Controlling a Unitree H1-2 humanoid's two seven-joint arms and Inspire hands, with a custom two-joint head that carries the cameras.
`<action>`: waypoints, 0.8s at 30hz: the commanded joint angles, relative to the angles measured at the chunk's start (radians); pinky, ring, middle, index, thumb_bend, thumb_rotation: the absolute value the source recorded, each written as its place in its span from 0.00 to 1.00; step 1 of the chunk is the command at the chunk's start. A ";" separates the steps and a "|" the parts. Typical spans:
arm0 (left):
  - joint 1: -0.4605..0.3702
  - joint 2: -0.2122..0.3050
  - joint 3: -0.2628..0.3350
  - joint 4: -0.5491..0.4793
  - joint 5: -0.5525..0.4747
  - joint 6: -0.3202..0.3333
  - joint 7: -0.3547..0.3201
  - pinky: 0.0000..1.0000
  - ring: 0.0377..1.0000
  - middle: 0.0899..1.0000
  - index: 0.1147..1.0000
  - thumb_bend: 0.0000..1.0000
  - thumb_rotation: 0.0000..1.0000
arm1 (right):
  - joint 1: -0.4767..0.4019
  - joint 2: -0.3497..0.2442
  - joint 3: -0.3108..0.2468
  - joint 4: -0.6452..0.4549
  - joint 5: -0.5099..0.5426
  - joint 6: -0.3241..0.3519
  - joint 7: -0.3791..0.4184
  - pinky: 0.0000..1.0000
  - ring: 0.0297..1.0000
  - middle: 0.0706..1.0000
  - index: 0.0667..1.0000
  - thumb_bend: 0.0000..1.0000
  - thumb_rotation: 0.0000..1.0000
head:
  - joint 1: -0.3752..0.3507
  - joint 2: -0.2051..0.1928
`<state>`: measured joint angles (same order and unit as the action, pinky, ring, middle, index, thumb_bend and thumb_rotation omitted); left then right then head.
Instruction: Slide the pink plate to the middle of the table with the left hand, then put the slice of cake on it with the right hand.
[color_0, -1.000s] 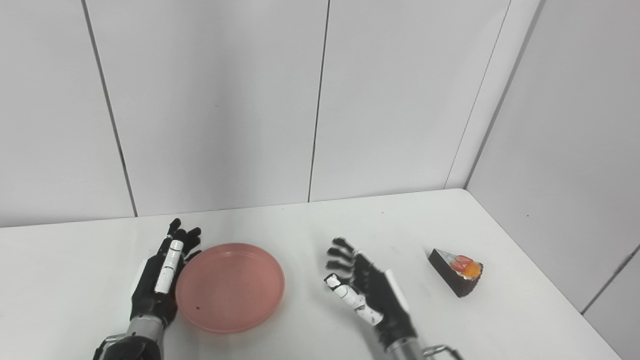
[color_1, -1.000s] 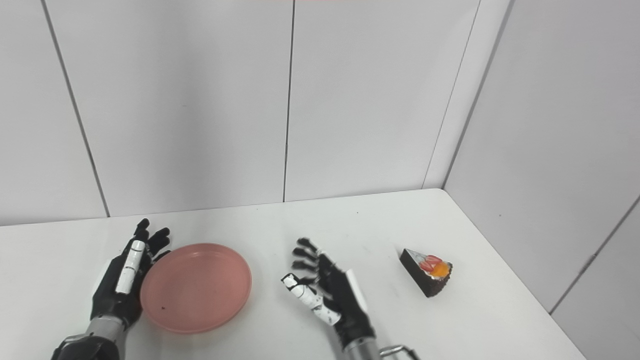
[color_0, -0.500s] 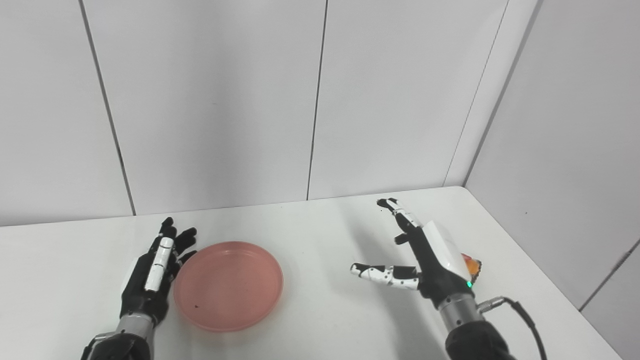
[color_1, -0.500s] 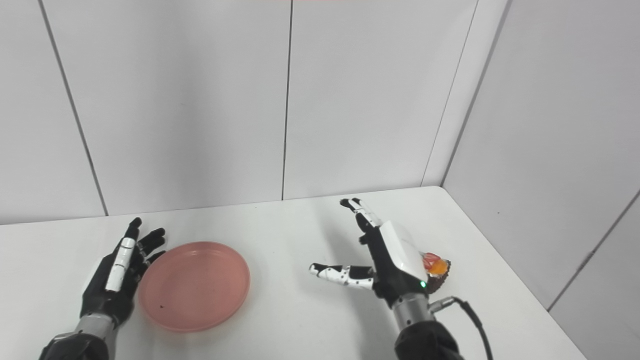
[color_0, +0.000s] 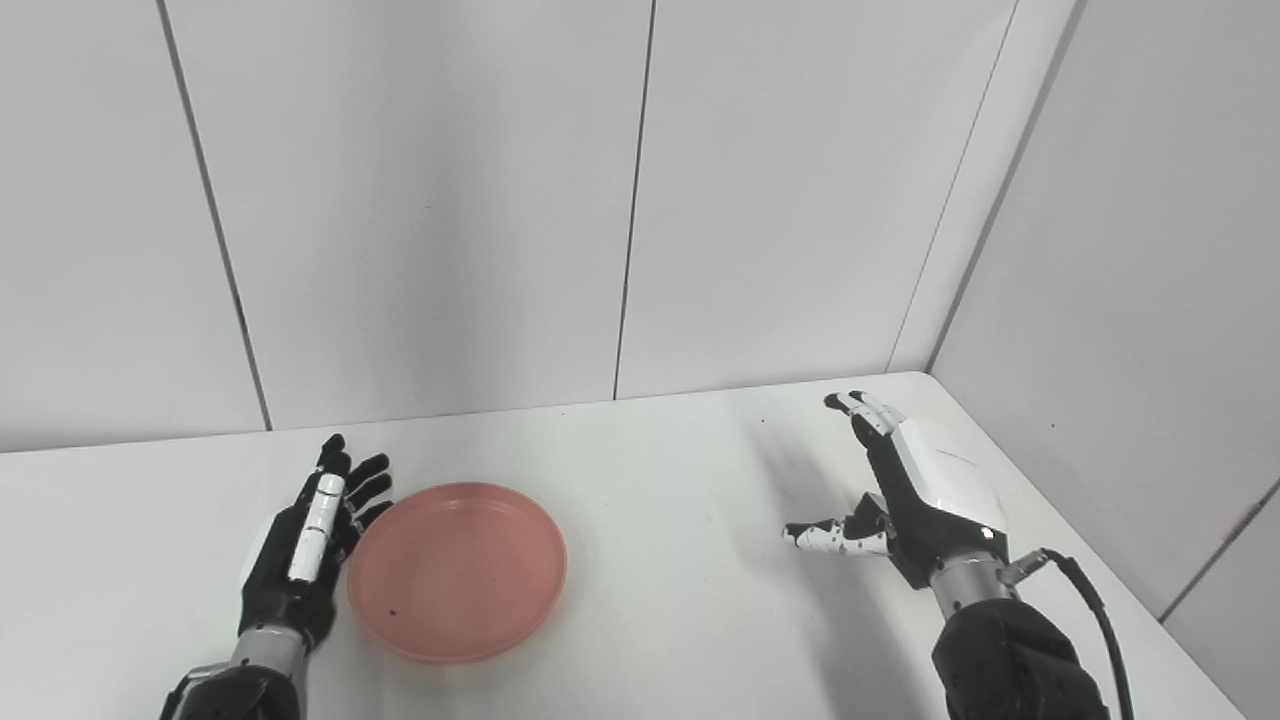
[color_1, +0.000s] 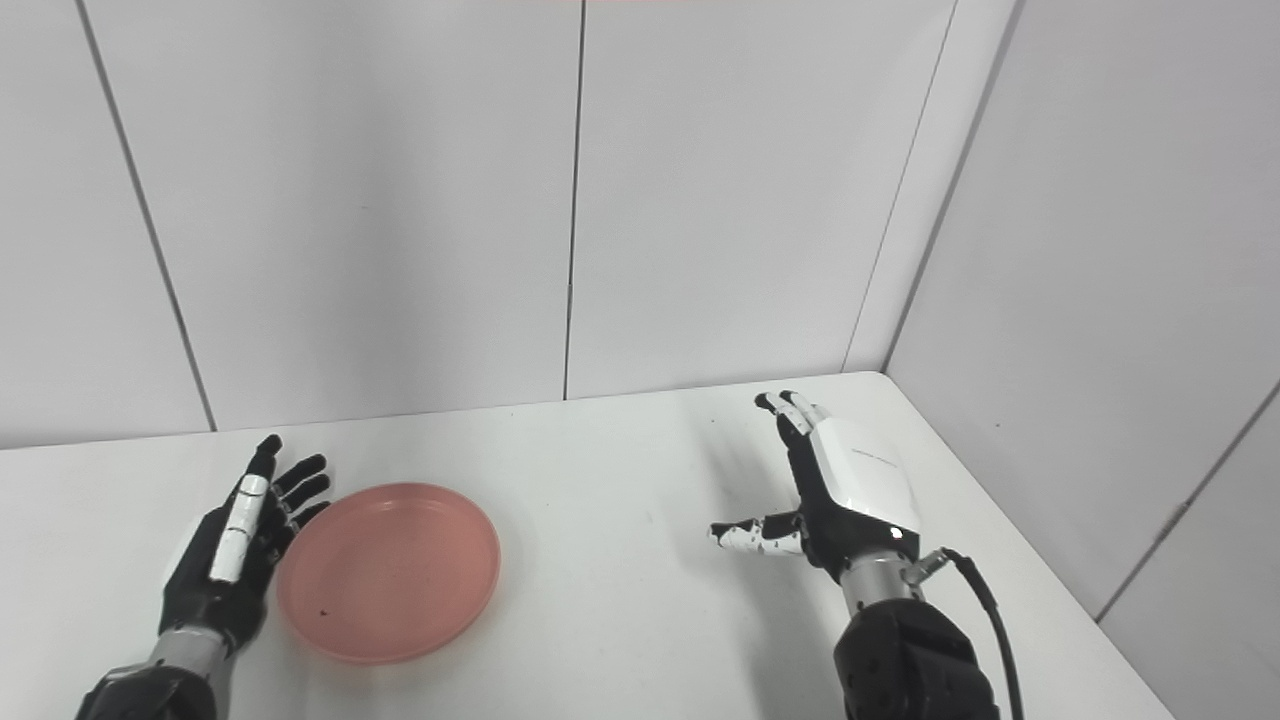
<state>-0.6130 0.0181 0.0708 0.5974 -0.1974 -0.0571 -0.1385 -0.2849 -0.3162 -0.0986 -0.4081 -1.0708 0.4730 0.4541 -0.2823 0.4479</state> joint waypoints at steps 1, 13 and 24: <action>0.004 -0.005 -0.004 0.022 0.005 0.044 0.002 0.80 0.85 0.83 1.00 0.79 0.81 | -0.035 -0.009 -0.021 -0.001 -0.035 -0.003 0.004 0.70 0.91 0.92 0.85 1.00 0.18 | 0.001 0.000; -0.003 -0.005 -0.013 0.038 0.014 0.037 0.004 0.78 0.83 0.80 1.00 0.75 0.82 | -0.091 -0.132 -0.004 0.138 -0.080 -0.005 0.034 0.91 0.93 0.91 0.85 0.98 0.24 | 0.012 -0.003; -0.010 -0.002 -0.015 0.039 0.009 0.037 -0.006 0.78 0.84 0.82 1.00 0.75 0.82 | -0.123 -0.185 0.001 0.359 -0.028 -0.005 -0.022 0.87 0.91 0.89 0.83 1.00 0.33 | 0.011 -0.001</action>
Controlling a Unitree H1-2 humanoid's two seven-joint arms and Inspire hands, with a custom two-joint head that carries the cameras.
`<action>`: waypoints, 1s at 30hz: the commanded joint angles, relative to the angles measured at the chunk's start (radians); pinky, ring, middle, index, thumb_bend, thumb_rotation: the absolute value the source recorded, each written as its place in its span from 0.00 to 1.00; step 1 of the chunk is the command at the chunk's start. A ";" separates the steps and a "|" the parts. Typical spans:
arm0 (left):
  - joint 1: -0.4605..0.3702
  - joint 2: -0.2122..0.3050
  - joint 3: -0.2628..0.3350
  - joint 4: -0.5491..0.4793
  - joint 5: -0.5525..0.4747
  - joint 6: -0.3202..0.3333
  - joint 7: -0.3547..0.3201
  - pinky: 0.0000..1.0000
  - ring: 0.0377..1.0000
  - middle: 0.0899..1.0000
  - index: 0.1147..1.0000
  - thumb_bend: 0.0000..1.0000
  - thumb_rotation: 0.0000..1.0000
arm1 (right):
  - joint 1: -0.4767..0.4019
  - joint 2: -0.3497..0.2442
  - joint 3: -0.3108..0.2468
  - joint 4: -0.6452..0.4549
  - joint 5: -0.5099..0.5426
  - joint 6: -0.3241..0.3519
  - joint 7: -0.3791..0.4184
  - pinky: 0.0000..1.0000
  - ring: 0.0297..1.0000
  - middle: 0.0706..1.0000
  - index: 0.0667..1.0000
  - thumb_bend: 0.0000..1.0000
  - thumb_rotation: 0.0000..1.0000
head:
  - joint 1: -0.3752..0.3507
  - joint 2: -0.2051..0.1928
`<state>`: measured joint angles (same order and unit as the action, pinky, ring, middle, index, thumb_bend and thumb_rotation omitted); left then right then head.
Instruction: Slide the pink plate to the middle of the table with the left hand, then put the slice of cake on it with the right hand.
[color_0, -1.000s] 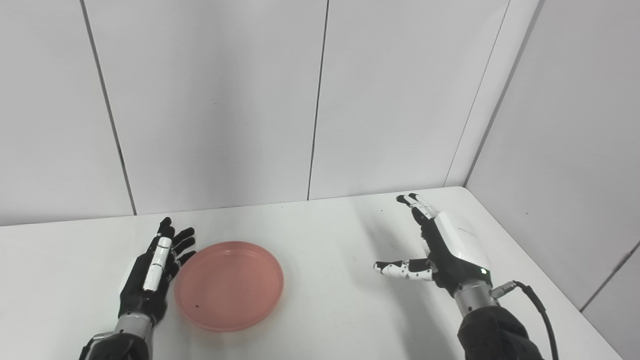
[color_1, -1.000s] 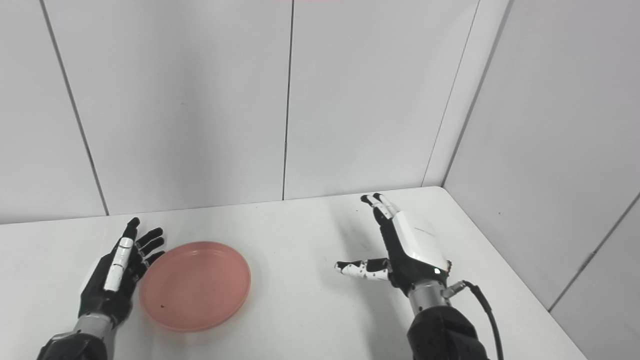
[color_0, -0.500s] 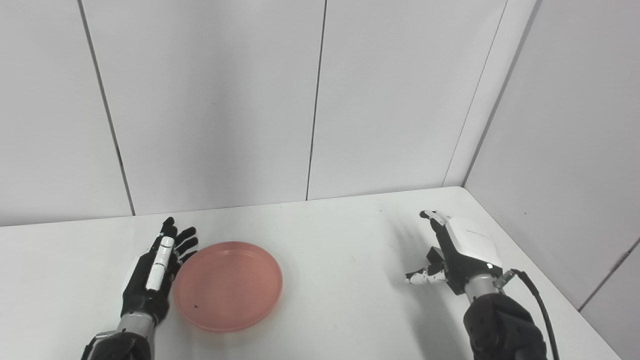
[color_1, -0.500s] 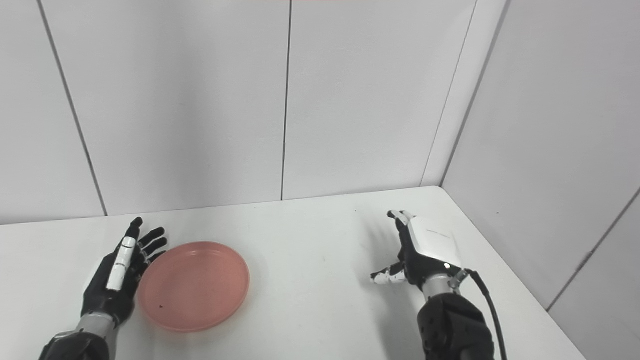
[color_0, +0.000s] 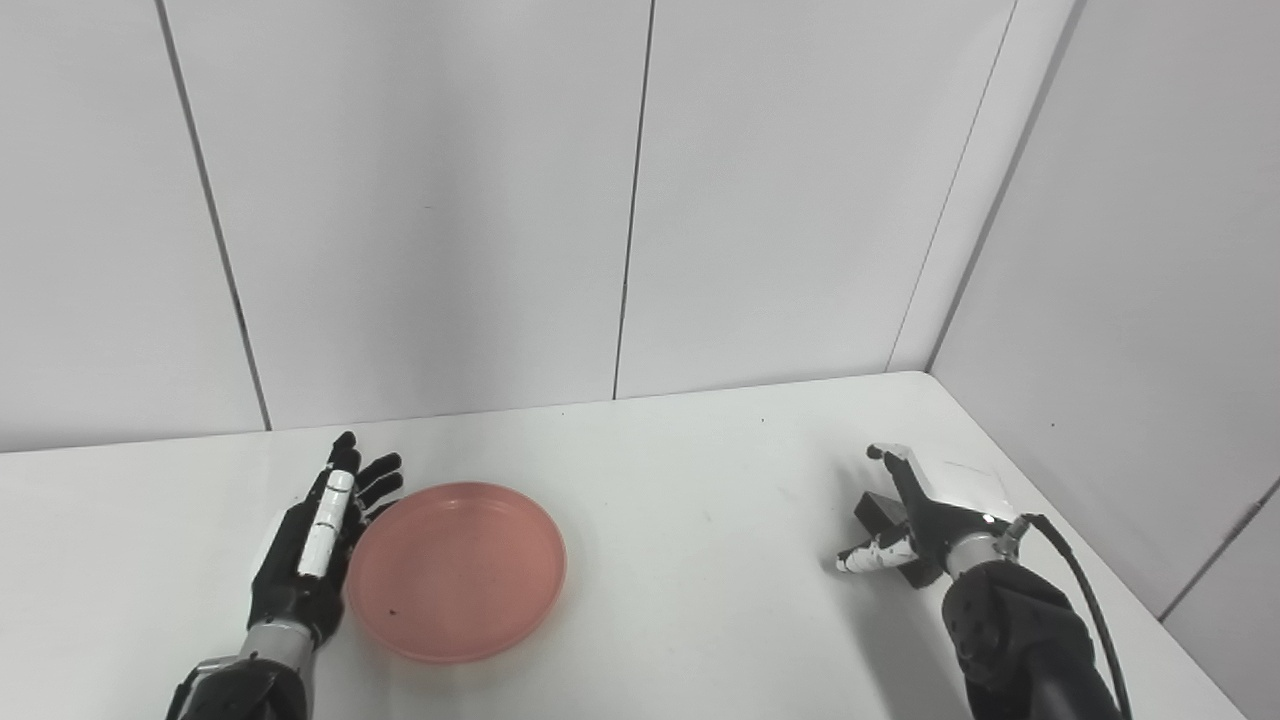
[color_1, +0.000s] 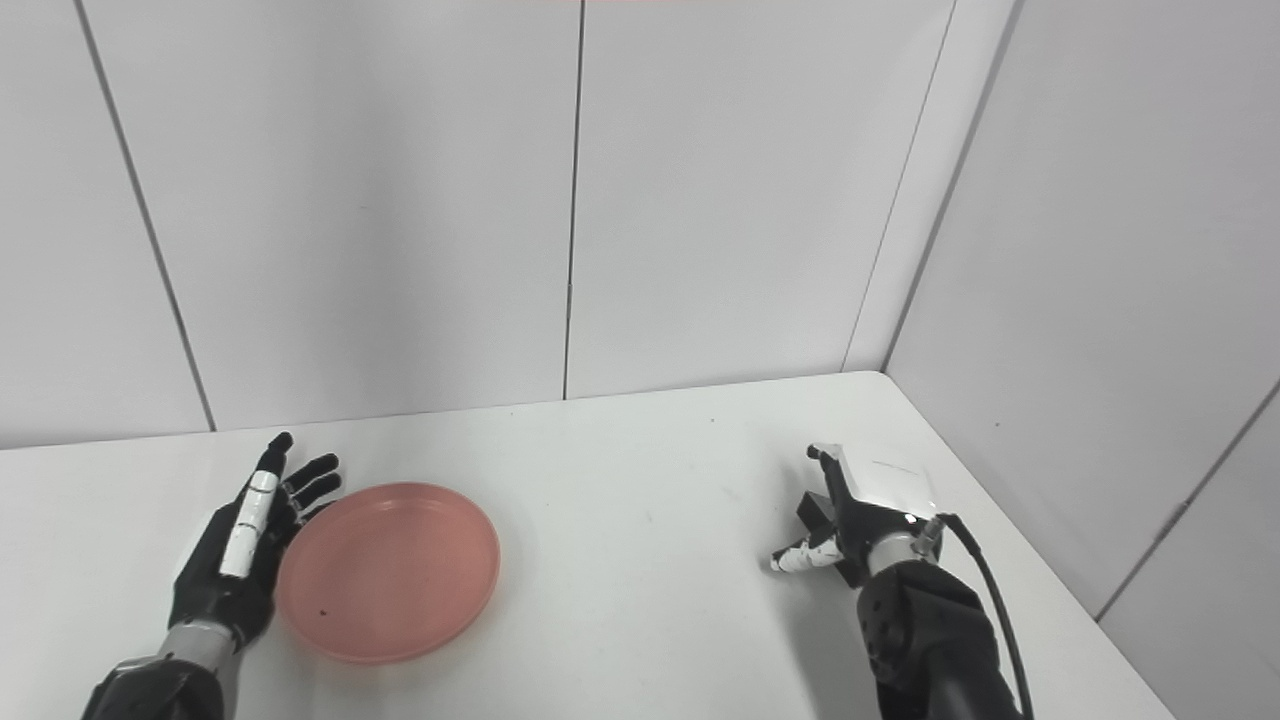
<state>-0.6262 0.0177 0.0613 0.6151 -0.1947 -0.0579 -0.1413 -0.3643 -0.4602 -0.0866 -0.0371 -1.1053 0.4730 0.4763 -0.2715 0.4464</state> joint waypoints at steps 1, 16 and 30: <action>0.003 -0.001 -0.006 0.021 0.007 0.038 -0.003 0.78 0.84 0.82 1.00 0.75 0.82 | -0.046 -0.044 -0.012 -0.004 0.012 -0.005 -0.049 0.86 0.91 0.89 0.83 1.00 0.32 | 0.000 0.001; -0.002 0.004 -0.008 0.027 0.011 0.043 -0.010 0.76 0.83 0.82 1.00 0.76 0.83 | -0.042 -0.062 -0.036 0.062 0.040 -0.003 -0.028 0.74 0.91 0.92 0.83 1.00 0.34 | 0.003 0.004; -0.001 0.000 -0.008 0.030 0.008 0.046 -0.014 0.75 0.83 0.81 1.00 0.75 0.83 | 0.010 -0.066 -0.053 0.002 0.065 -0.004 -0.037 0.76 0.90 0.91 0.82 1.00 0.36 | 0.002 0.008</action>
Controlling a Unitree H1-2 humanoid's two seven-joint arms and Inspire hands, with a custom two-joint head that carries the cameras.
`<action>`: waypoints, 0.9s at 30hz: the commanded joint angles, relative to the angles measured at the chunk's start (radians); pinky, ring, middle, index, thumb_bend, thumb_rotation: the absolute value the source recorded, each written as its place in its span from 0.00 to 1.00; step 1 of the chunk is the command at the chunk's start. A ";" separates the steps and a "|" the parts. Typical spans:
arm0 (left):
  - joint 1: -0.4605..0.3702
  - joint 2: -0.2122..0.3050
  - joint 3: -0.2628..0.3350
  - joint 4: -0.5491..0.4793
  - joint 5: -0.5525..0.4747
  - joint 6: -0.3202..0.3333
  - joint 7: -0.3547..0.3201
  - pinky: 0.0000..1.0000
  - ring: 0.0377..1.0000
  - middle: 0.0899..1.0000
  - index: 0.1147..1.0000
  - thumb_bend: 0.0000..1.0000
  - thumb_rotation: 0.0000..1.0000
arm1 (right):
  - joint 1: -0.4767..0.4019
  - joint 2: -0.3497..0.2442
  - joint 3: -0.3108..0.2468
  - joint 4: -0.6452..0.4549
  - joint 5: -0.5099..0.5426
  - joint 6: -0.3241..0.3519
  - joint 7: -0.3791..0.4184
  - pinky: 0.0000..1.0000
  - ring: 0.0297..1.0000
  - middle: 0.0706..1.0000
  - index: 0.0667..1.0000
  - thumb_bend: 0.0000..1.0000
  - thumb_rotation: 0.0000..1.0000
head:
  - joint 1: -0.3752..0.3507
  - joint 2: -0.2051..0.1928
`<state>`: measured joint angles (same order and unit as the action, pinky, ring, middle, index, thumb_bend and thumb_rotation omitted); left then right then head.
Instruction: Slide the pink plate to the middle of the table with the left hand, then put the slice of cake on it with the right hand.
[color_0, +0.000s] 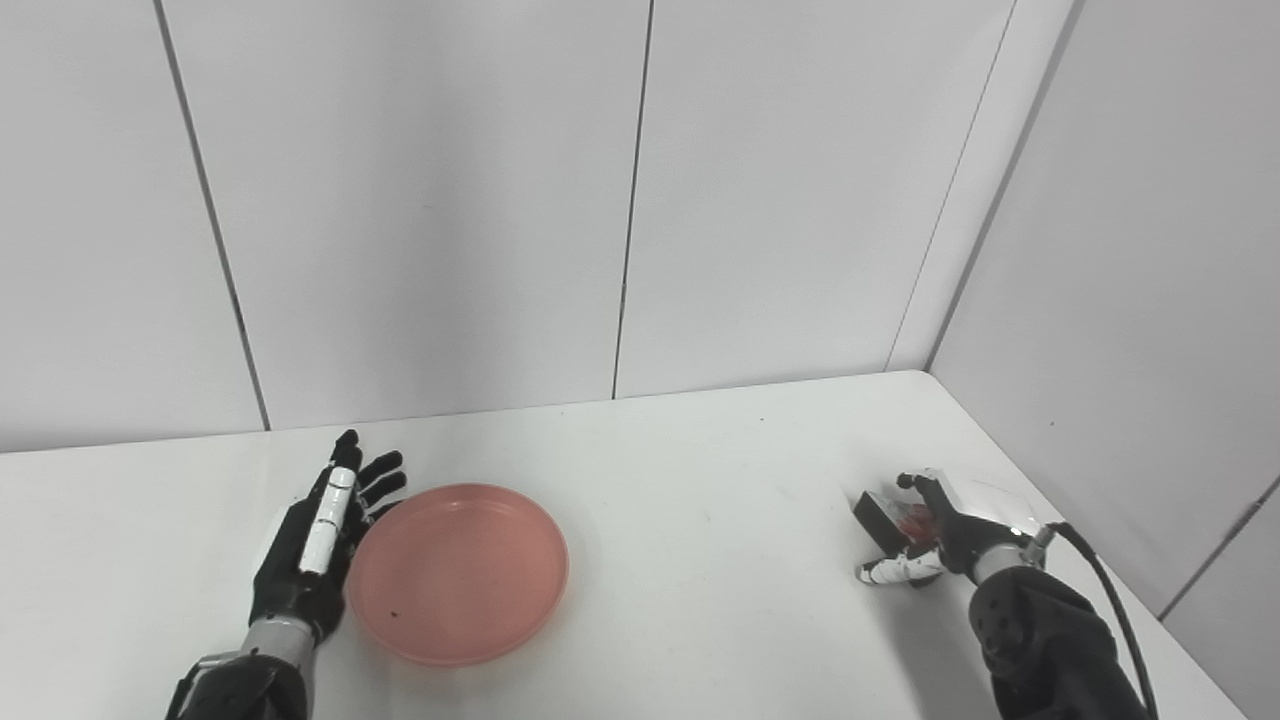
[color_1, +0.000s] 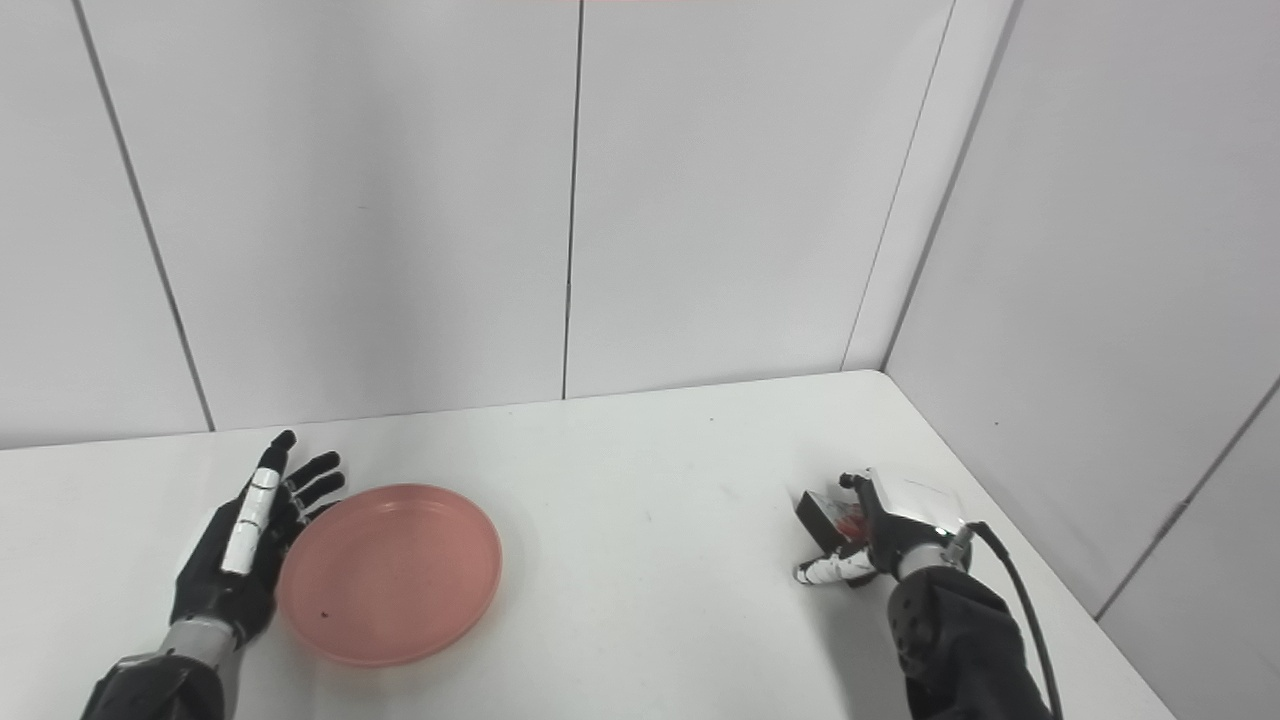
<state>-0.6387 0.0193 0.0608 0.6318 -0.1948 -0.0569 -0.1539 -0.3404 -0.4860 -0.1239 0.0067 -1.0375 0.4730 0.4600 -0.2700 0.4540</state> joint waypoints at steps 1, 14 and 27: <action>0.012 -0.001 -0.008 0.012 0.010 0.046 0.001 0.75 0.82 0.81 1.00 0.75 0.83 | -0.010 -0.041 -0.017 -0.047 -0.006 -0.004 -0.018 0.76 0.90 0.91 0.82 1.00 0.37 | 0.000 0.000; 0.016 -0.002 -0.006 0.014 0.009 0.053 0.004 0.74 0.81 0.81 1.00 0.72 0.81 | 0.002 -0.042 -0.040 -0.037 -0.033 -0.003 0.016 0.77 0.86 0.87 0.82 1.00 0.37 | 0.008 0.009; 0.024 -0.004 -0.005 -0.007 0.010 0.068 0.009 0.73 0.81 0.80 1.00 0.75 0.82 | 0.010 -0.051 -0.025 0.025 0.078 -0.016 -0.109 0.61 0.71 0.75 0.77 1.00 0.29 | 0.010 0.017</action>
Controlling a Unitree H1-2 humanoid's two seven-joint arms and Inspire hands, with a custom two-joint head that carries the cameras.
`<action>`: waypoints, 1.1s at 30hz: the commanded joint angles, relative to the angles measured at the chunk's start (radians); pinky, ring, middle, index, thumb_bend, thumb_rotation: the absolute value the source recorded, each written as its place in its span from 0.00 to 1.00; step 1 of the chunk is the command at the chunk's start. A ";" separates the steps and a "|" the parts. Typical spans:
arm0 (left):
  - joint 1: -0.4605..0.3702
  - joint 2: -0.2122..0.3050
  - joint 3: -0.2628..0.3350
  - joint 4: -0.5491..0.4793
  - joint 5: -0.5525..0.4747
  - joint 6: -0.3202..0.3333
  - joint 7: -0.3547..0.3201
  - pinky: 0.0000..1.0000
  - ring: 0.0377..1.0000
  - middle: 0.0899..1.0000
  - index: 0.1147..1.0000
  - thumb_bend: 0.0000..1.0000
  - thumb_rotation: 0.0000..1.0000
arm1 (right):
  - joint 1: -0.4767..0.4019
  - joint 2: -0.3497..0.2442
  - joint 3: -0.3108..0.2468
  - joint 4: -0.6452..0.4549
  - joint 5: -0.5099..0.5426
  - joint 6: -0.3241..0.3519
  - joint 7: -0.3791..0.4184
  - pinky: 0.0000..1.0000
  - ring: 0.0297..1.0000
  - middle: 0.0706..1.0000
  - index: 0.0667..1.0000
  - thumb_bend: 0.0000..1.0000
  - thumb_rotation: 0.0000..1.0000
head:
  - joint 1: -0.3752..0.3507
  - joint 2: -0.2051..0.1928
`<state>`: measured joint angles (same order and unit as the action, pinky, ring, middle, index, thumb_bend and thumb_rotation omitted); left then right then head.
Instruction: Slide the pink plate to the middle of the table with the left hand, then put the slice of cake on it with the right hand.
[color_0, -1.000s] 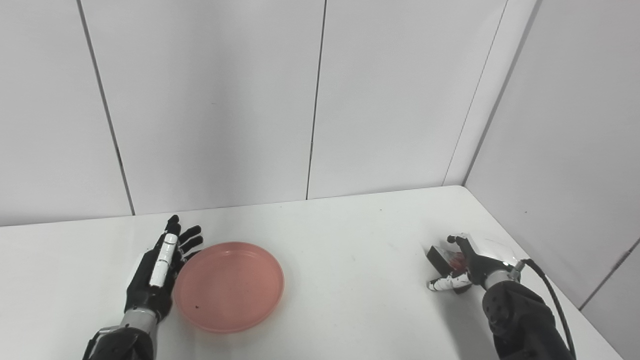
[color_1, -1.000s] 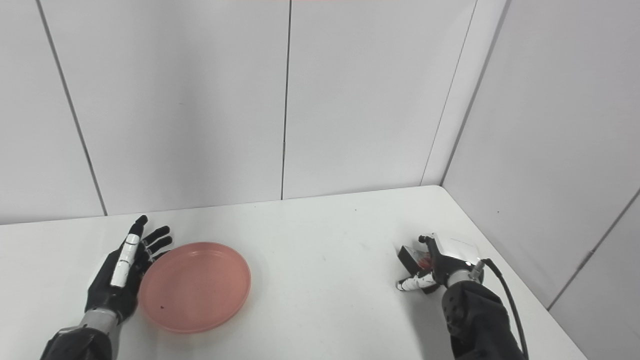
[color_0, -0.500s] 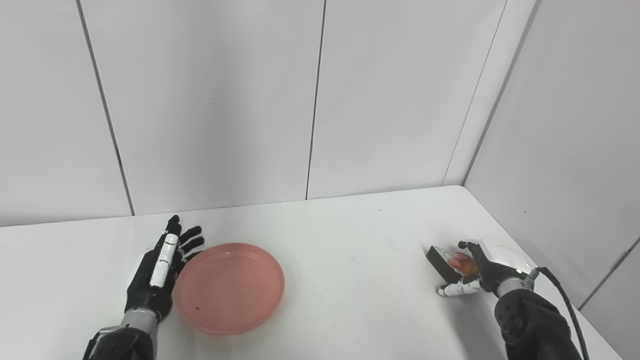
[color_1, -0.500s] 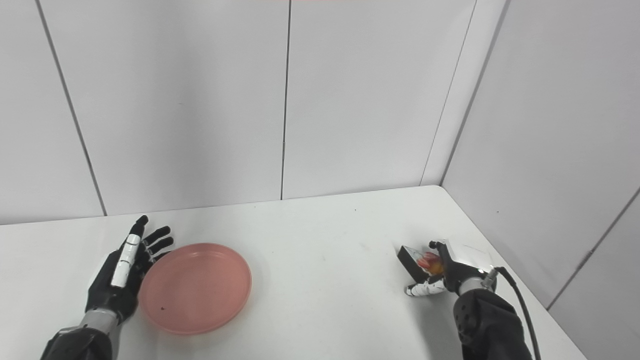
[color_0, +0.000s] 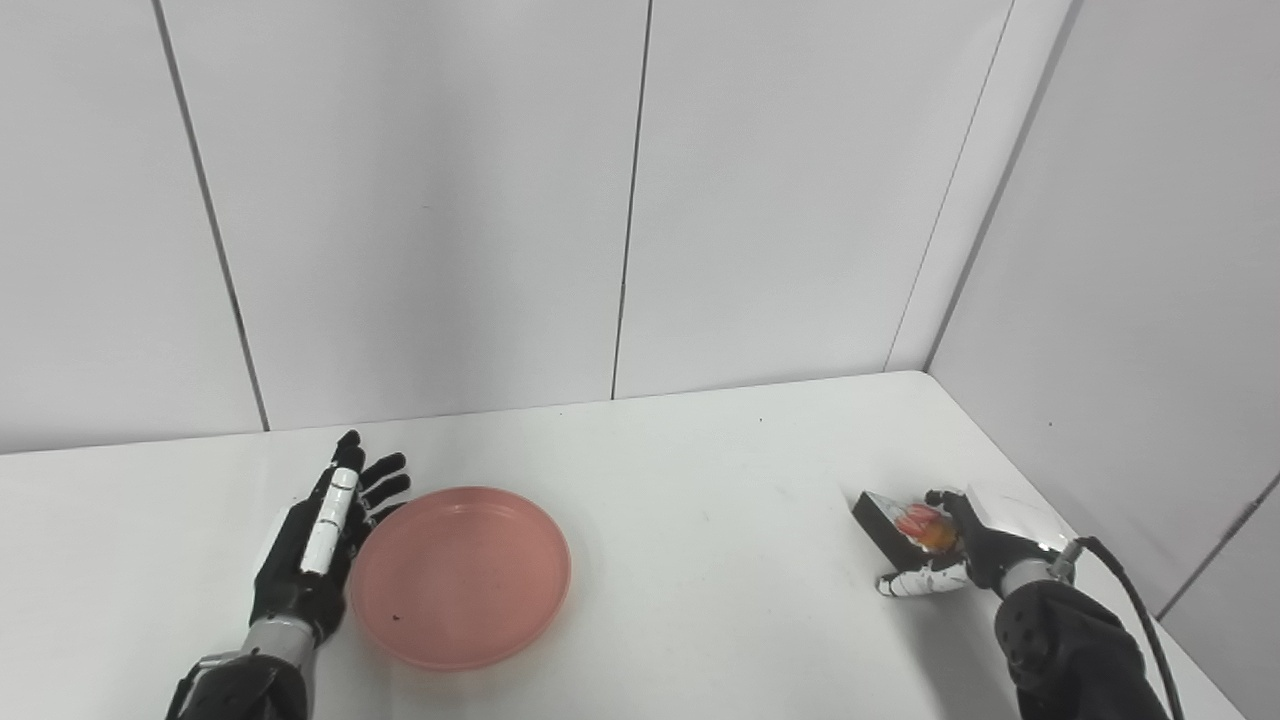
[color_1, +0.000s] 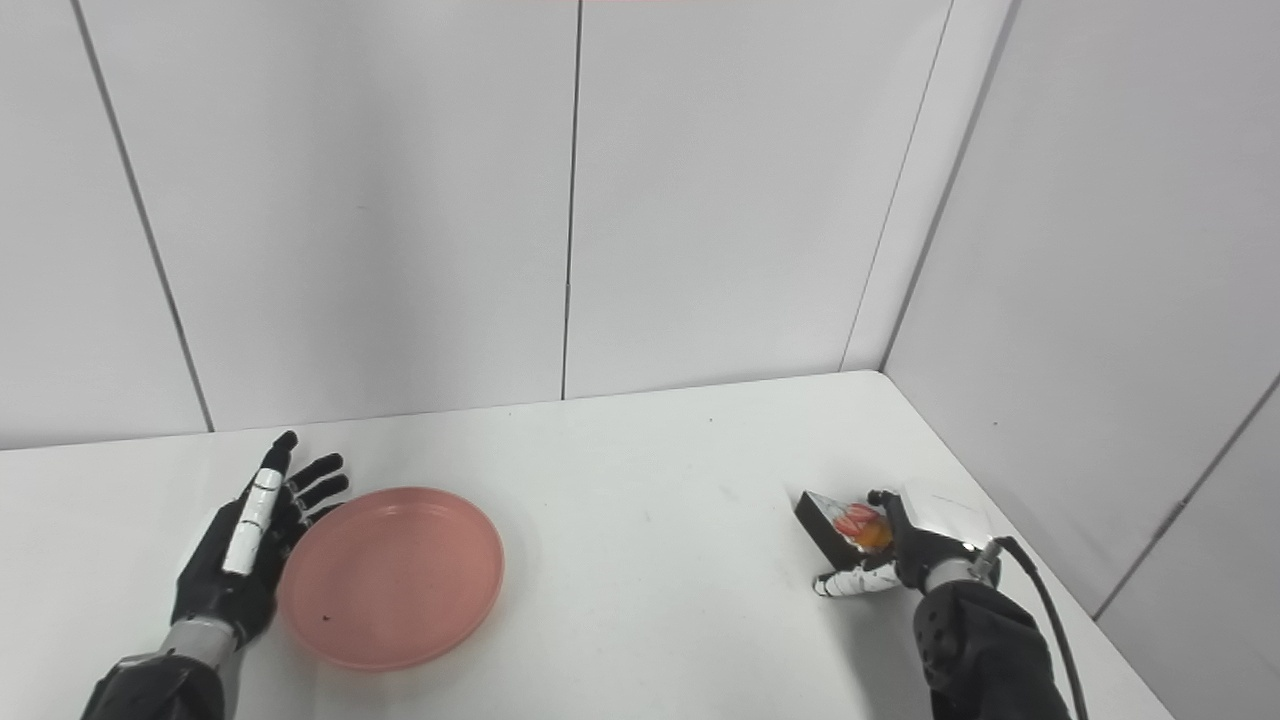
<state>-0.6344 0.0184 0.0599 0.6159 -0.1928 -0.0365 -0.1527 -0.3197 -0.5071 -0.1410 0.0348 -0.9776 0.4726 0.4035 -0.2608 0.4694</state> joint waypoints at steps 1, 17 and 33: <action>0.018 -0.003 -0.004 0.014 0.008 0.045 0.006 0.73 0.81 0.80 1.00 0.75 0.82 | -0.009 -0.030 -0.011 0.000 0.046 -0.032 -0.084 0.58 0.69 0.74 0.76 1.00 0.27 | 0.001 0.002; 0.019 -0.003 -0.002 0.016 0.005 0.046 0.002 0.69 0.78 0.79 1.00 0.74 0.81 | 0.006 -0.083 0.061 0.027 0.217 -0.068 -0.212 0.27 0.31 0.43 0.46 0.53 0.00 | 0.004 0.006; 0.012 0.001 -0.006 0.021 0.003 0.059 -0.014 0.64 0.72 0.78 1.00 0.73 0.82 | 0.001 -0.116 0.100 -0.018 0.245 -0.021 -0.196 0.24 0.28 0.43 0.45 0.53 0.00 | 0.007 0.000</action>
<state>-0.6333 0.0197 0.0608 0.6109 -0.1930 -0.0227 -0.1641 -0.3040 -0.5886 -0.0387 0.0525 -0.7303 0.4404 0.2137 -0.2546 0.4694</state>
